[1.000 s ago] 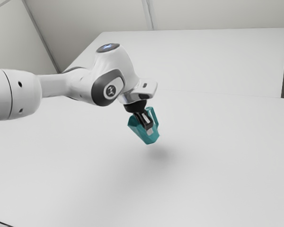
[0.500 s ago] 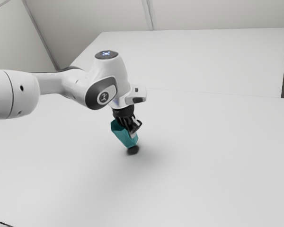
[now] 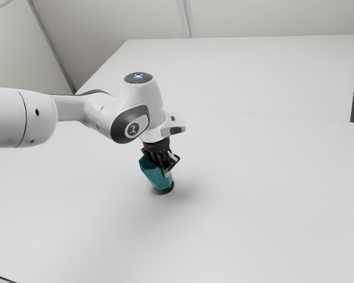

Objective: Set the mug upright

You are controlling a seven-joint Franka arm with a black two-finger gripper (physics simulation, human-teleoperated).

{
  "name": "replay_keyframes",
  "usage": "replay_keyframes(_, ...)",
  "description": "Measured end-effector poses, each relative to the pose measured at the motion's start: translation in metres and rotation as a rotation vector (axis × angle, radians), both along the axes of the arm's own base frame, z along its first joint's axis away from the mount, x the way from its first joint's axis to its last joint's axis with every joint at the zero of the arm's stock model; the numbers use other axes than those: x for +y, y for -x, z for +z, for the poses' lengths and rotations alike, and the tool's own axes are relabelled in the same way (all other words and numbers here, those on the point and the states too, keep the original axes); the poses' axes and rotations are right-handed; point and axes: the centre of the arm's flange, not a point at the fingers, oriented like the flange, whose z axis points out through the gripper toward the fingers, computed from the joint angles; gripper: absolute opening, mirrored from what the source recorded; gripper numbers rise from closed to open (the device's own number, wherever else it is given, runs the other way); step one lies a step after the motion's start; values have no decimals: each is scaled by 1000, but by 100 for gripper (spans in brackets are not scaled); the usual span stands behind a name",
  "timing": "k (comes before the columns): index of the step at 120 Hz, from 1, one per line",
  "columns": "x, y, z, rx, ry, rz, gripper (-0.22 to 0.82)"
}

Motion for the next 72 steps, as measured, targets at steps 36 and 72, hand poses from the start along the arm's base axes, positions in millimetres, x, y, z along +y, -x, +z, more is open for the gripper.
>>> replay_keyframes(36, 0, -2, -6, -8, -9, 21, 6)
replay_keyframes(72, -3, 1, 30, -70, -33, 42, 47)
